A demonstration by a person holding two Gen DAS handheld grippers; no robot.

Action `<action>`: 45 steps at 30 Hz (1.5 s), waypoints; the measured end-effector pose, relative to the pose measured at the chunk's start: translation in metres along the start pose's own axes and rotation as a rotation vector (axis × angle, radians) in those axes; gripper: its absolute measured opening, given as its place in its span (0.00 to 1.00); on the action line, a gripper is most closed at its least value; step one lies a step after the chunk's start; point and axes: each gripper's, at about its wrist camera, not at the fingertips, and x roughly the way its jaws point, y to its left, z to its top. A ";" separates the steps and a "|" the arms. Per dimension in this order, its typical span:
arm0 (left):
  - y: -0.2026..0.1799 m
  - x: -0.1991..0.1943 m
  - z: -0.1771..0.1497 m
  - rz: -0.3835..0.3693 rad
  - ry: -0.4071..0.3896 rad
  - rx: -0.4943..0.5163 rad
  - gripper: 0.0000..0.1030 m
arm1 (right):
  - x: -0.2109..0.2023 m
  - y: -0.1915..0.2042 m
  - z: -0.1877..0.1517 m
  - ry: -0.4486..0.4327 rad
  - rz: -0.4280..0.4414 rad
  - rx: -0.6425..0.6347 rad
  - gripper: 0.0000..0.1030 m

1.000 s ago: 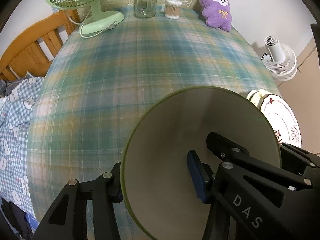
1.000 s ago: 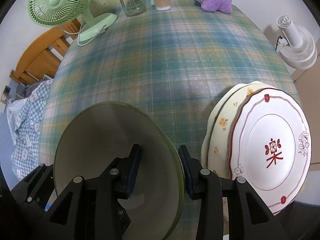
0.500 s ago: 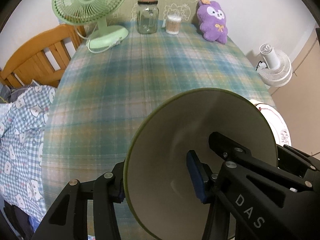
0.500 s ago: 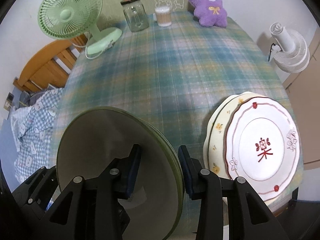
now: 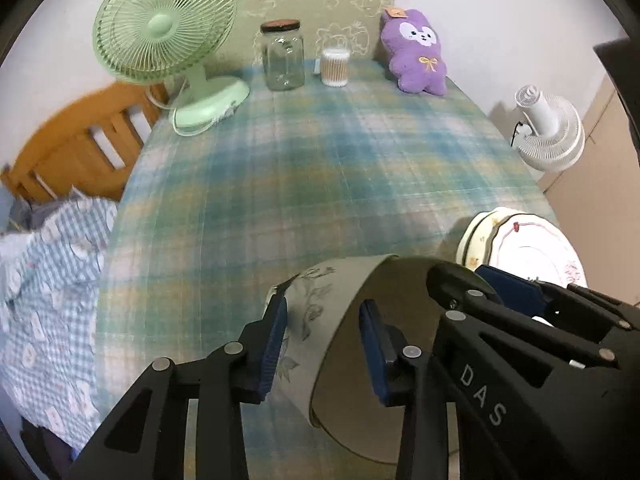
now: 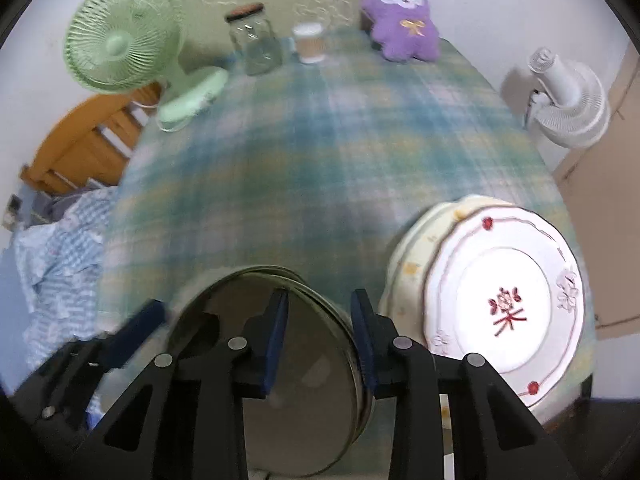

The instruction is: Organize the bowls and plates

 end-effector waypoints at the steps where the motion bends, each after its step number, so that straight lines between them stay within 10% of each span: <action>1: 0.001 0.002 0.000 -0.001 0.005 -0.014 0.42 | 0.001 0.000 0.001 0.009 0.007 -0.006 0.35; 36: 0.007 0.033 -0.028 0.015 0.161 -0.131 0.62 | 0.043 -0.014 -0.013 0.122 -0.005 -0.104 0.58; 45: 0.000 0.030 -0.029 0.034 0.161 -0.137 0.67 | 0.040 -0.020 -0.013 0.125 -0.021 -0.120 0.34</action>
